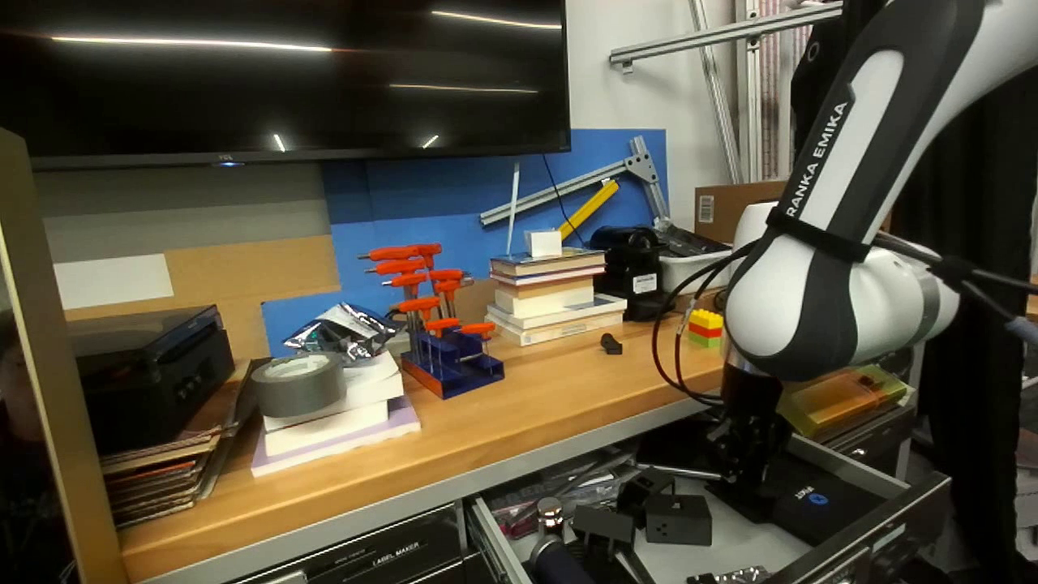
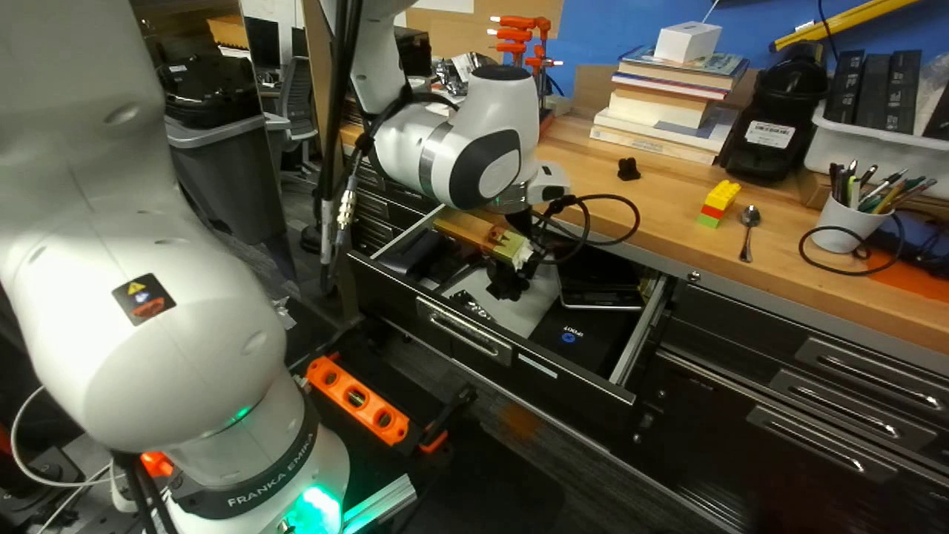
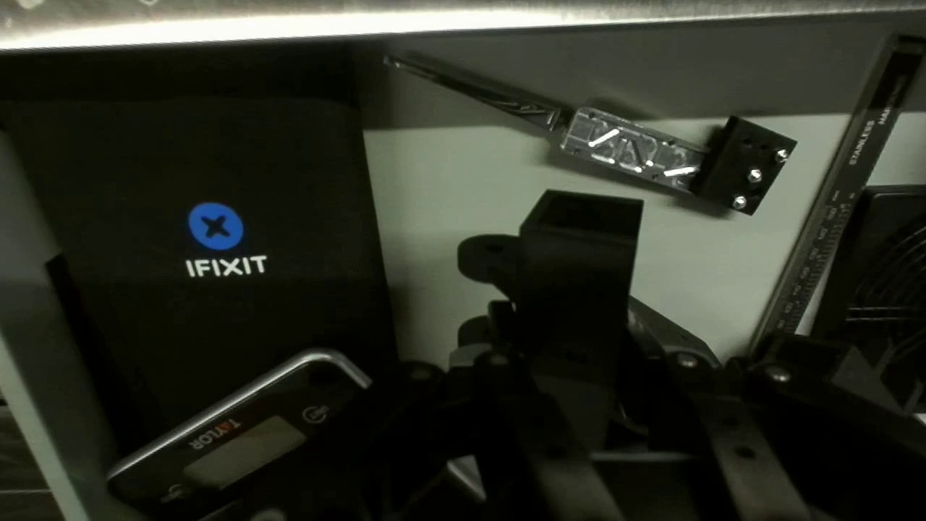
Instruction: Put the two black objects in the open drawer then close the drawer
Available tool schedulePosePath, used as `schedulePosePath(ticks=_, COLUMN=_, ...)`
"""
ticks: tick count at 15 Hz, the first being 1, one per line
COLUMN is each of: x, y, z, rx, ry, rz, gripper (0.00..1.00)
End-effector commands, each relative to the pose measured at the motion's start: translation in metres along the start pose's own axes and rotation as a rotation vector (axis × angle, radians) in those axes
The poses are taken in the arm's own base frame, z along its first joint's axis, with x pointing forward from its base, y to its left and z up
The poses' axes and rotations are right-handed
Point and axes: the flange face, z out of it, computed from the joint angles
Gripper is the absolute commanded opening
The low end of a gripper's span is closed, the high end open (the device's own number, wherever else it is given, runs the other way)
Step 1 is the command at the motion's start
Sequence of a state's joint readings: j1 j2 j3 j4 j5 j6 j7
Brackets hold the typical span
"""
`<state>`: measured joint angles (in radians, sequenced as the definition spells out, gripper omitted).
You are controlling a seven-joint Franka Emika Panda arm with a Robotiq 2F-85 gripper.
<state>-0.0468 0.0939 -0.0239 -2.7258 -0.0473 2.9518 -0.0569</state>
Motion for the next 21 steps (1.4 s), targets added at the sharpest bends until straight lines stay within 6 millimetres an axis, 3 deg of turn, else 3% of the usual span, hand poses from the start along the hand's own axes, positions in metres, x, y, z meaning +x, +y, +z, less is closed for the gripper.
schedulePosePath(ticks=1, x=-0.002, y=0.002, z=0.005, rx=-0.015, ry=0.041, rz=-0.012, gripper=0.16)
schedulePosePath(ticks=8, x=-0.003, y=0.019, z=0.023, rx=-0.050, ry=0.028, rz=-0.018, gripper=0.16)
schedulePosePath(ticks=9, x=-0.003, y=0.022, z=0.026, rx=-0.060, ry=0.015, rz=-0.009, gripper=0.60)
schedulePosePath(ticks=11, x=-0.003, y=0.022, z=0.029, rx=-0.066, ry=0.010, rz=-0.008, gripper=0.68)
schedulePosePath(ticks=15, x=0.001, y=0.019, z=0.026, rx=-0.072, ry=0.003, rz=0.003, gripper=0.99)
schedulePosePath(ticks=18, x=0.015, y=0.018, z=0.009, rx=-0.094, ry=0.030, rz=0.001, gripper=1.00)
schedulePosePath(ticks=21, x=0.040, y=0.018, z=-0.023, rx=-0.128, ry=0.038, rz=-0.003, gripper=1.00)
